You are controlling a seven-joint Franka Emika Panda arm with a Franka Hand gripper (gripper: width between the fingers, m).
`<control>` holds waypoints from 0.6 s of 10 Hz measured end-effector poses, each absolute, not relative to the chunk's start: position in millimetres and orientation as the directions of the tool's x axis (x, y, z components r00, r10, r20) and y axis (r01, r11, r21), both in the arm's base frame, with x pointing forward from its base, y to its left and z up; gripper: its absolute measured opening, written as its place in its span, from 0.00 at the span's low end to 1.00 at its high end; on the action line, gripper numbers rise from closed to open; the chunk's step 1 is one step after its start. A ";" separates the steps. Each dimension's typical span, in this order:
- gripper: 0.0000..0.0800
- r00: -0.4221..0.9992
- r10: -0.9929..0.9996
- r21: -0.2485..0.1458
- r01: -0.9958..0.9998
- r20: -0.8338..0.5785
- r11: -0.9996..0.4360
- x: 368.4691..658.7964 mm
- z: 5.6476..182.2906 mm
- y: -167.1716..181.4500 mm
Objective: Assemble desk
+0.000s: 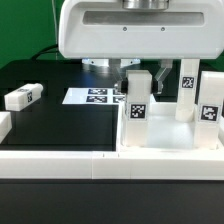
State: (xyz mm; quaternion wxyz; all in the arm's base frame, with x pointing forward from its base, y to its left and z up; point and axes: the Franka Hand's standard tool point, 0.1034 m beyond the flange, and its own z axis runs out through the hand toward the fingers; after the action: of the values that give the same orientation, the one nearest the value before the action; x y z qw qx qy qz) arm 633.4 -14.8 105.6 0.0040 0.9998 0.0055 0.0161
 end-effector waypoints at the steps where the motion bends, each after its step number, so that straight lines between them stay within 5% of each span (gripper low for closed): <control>1: 0.36 0.993 -0.116 -0.016 -0.116 0.035 -0.993 633.6 105.4 -18.7; 6: 0.37 0.858 -0.513 -0.040 -0.513 0.003 -0.857 628.1 104.2 -19.6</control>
Offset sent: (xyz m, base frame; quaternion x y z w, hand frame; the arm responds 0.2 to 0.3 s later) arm -0.0010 0.0002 0.0007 0.0308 0.0012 0.2985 0.9539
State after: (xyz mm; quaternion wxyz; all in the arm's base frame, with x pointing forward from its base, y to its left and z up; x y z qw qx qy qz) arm 628.1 -19.6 104.2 -0.0190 0.9637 -0.2663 0.0067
